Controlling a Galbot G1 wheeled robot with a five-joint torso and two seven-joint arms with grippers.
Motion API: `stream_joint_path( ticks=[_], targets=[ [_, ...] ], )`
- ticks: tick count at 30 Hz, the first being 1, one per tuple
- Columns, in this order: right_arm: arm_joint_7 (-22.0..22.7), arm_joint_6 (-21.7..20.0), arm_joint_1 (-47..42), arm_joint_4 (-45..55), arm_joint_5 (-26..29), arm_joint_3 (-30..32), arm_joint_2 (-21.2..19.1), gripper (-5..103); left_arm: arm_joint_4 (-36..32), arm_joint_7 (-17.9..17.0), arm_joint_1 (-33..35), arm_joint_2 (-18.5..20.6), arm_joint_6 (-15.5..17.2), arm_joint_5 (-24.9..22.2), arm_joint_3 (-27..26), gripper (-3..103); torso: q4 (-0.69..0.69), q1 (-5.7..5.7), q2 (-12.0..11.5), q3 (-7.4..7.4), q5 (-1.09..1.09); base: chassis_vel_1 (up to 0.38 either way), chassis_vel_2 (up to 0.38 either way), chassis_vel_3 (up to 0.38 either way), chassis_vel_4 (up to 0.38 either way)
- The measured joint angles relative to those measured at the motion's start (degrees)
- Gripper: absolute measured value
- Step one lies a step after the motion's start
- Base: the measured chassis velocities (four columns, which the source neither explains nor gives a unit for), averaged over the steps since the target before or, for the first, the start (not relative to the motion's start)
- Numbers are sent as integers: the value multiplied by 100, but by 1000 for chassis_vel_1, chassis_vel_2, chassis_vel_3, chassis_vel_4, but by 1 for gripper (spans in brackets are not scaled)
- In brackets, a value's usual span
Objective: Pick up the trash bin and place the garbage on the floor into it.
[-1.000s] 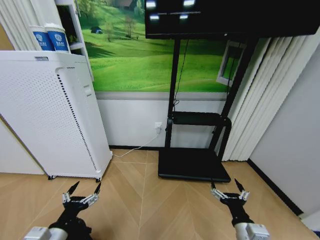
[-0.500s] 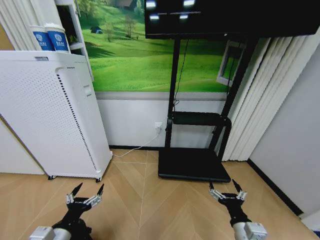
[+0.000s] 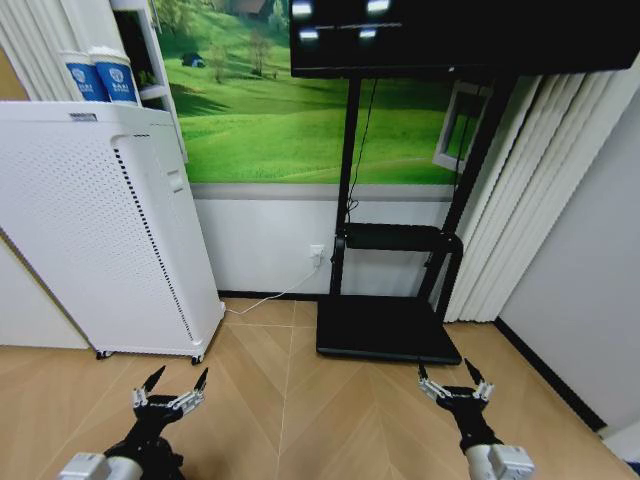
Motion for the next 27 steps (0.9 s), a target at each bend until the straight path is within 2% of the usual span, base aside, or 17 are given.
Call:
stream_joint_path(
  ticks=[27],
  targets=[
    [2,2,0,-1,-1,-1,0,100,0,-2,0,0,-2,3,1,100,0,174,646,476,0,0,0,0,0]
  ],
)
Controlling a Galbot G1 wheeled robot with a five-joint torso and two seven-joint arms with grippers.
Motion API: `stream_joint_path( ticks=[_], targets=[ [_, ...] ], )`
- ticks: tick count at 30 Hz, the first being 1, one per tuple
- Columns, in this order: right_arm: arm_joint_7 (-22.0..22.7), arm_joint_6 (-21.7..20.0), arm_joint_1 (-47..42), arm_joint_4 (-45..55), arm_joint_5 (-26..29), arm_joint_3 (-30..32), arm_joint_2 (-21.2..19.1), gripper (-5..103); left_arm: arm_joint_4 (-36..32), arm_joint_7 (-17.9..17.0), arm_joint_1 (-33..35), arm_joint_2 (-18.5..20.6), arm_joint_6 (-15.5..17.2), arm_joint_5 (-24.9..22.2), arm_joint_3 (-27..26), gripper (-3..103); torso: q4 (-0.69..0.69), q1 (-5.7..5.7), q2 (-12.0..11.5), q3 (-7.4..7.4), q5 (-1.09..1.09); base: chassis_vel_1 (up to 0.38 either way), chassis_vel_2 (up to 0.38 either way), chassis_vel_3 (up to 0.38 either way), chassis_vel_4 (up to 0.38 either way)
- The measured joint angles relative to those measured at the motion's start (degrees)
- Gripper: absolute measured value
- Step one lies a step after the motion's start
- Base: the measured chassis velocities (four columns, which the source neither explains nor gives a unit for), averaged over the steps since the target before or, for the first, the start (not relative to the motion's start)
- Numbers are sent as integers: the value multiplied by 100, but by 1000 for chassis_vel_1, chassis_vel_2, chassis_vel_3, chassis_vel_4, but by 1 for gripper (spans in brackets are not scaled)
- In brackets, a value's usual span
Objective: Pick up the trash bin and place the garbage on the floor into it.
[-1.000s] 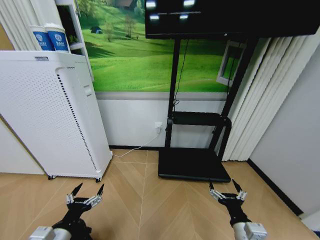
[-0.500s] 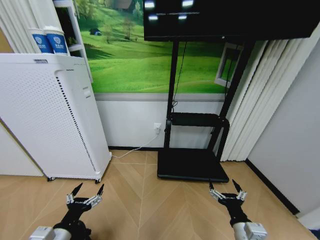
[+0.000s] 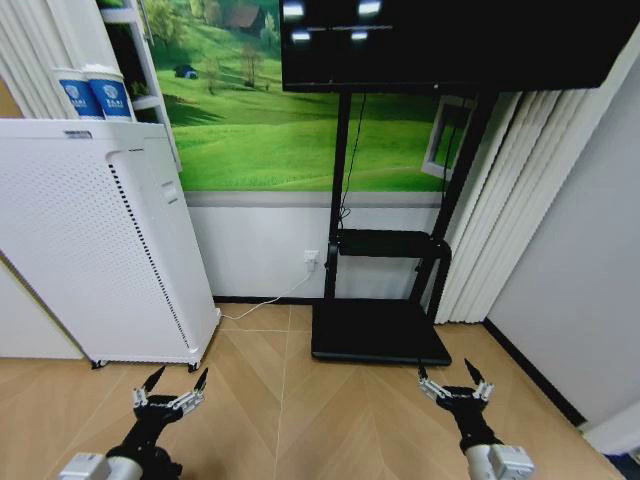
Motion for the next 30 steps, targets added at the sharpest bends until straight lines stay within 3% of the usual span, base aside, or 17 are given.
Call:
stream_joint_path(
  ticks=[30],
  targets=[
    [0,3,0,0,0,0,0,100,0,0,0,0,-1,0,0,100,-2,212,655,442,0,-4,-5,-4,-5]
  ],
)
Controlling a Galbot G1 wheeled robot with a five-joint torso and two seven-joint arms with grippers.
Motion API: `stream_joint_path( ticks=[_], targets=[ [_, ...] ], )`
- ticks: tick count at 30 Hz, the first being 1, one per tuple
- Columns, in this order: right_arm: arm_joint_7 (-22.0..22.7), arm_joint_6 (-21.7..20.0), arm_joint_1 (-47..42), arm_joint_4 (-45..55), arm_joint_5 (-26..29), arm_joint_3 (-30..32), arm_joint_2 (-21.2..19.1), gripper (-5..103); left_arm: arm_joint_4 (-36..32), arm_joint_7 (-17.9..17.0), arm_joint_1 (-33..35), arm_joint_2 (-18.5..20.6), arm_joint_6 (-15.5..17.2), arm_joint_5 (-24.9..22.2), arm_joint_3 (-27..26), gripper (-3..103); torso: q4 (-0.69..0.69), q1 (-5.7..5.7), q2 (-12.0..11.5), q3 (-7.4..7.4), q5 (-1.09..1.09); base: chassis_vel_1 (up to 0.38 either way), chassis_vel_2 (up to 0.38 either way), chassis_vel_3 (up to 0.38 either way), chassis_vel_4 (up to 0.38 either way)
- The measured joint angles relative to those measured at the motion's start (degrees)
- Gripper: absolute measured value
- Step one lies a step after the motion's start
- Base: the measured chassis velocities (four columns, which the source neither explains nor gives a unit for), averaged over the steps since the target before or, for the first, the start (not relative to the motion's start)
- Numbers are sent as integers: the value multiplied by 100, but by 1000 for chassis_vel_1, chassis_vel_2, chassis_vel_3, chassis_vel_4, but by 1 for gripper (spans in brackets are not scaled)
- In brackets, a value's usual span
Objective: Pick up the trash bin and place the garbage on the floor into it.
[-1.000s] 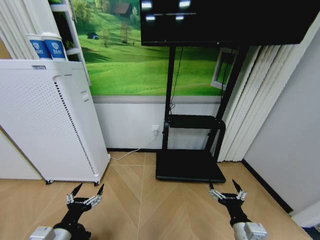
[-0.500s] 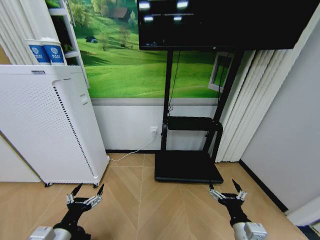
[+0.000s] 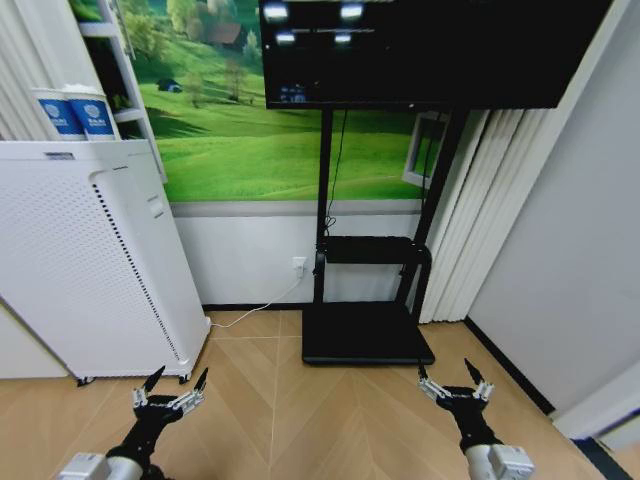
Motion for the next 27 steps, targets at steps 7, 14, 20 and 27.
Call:
stream_joint_path(
  ticks=[7,14,20,27],
  targets=[
    [0,0,0,0,0,0,0,100,0,0,0,0,0,0,0,100,4,47,131,82,0,0,0,0,0],
    [0,0,0,0,0,0,0,100,0,0,0,0,0,0,0,100,3,101,270,168,0,0,0,0,0],
    [0,0,0,0,0,0,0,100,0,0,0,0,0,0,0,100,1,165,414,247,0,-23,-30,-34,-21],
    [0,0,0,0,0,0,0,100,0,0,0,0,0,0,0,100,3,230,604,371,0,-58,-71,-62,-62]
  ],
)
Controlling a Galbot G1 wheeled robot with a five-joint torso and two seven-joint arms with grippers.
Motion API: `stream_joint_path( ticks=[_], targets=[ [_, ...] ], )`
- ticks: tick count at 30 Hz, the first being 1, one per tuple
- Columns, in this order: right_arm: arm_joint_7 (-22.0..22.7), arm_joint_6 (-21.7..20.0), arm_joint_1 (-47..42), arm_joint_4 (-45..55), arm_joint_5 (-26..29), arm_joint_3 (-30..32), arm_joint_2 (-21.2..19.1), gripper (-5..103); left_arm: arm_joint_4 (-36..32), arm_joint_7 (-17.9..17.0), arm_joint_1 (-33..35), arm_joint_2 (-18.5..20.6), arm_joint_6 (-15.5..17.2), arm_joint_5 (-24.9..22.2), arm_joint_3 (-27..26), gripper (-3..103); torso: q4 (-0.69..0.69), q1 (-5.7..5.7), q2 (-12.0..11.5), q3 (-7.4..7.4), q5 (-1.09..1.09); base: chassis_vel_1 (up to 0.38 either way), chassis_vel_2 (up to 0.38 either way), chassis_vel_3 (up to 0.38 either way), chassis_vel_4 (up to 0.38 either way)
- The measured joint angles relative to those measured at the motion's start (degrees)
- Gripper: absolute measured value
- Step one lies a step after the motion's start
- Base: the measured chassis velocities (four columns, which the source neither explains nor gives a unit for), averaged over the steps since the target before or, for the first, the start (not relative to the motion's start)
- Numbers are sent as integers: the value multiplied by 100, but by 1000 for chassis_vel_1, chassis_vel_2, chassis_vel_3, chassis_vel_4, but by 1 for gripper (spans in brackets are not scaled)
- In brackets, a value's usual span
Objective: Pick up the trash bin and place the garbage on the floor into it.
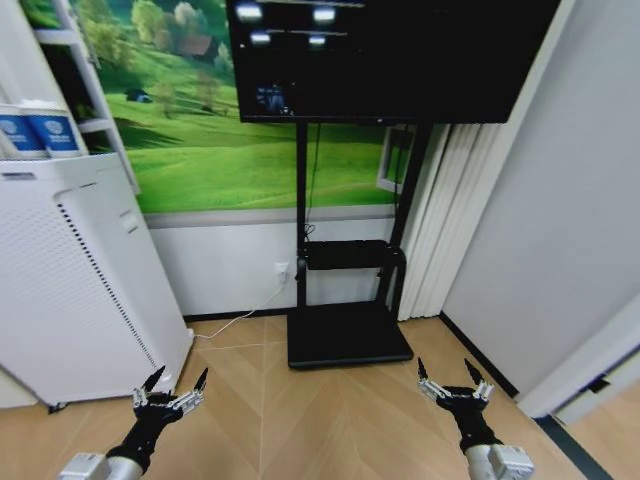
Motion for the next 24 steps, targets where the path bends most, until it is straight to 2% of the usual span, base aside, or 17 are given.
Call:
stream_joint_path(
  ticks=[8,9,24],
  targets=[
    [0,0,-1,0,0,0,0,100,0,1,0,0,0,0,0,100,-4,49,129,81,0,-82,-74,-83,-76],
    [0,0,-1,0,0,0,0,100,0,1,0,0,0,0,0,100,2,60,155,95,0,-4,-17,-56,-43],
    [-1,0,-1,0,0,0,0,100,0,1,0,0,0,0,0,100,1,204,514,310,0,3,3,4,2]
  ],
)
